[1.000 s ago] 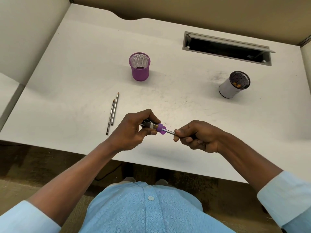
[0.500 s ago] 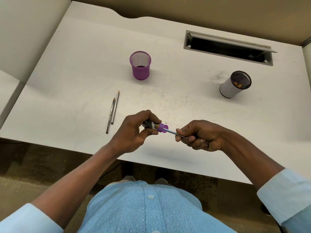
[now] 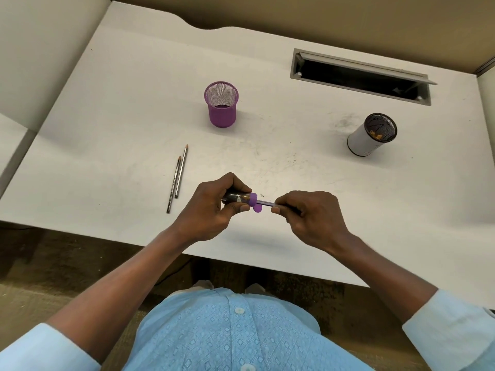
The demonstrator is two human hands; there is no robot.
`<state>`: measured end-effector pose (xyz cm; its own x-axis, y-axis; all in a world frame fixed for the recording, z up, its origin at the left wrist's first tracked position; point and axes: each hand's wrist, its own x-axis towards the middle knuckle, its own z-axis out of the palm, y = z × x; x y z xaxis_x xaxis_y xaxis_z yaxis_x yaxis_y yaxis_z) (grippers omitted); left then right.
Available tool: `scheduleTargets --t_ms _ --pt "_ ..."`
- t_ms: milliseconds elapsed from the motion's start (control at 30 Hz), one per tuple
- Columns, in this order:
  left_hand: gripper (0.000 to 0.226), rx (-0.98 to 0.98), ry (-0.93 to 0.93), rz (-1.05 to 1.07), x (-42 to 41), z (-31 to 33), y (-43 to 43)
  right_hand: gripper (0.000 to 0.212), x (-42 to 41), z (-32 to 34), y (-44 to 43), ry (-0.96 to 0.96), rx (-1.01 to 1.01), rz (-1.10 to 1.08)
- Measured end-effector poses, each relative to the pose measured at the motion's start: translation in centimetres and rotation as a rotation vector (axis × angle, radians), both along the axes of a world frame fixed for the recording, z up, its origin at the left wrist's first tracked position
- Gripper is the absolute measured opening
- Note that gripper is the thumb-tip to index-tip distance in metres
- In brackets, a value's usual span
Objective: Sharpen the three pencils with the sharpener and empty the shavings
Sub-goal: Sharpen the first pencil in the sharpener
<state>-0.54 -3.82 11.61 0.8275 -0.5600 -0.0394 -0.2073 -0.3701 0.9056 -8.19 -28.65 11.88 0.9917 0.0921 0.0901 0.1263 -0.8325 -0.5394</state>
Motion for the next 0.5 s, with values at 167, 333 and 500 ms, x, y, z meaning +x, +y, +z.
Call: scheduleTargets --t_ms 167,333,500 --pt "0.024 0.014 -0.006 -0.031 -0.1 -0.2 -0.1 0.018 0.2 0.1 -0.5 0.233 0.161 -0.011" --pt "0.026 0.027 -0.015 -0.066 -0.3 -0.3 -0.1 0.031 1.0 1.3 -1.3 0.783 0.622 -0.107" --pt "0.029 0.017 -0.048 -0.095 -0.4 -0.2 -0.5 0.039 1.5 1.8 -2.5 1.085 0.787 -0.042"
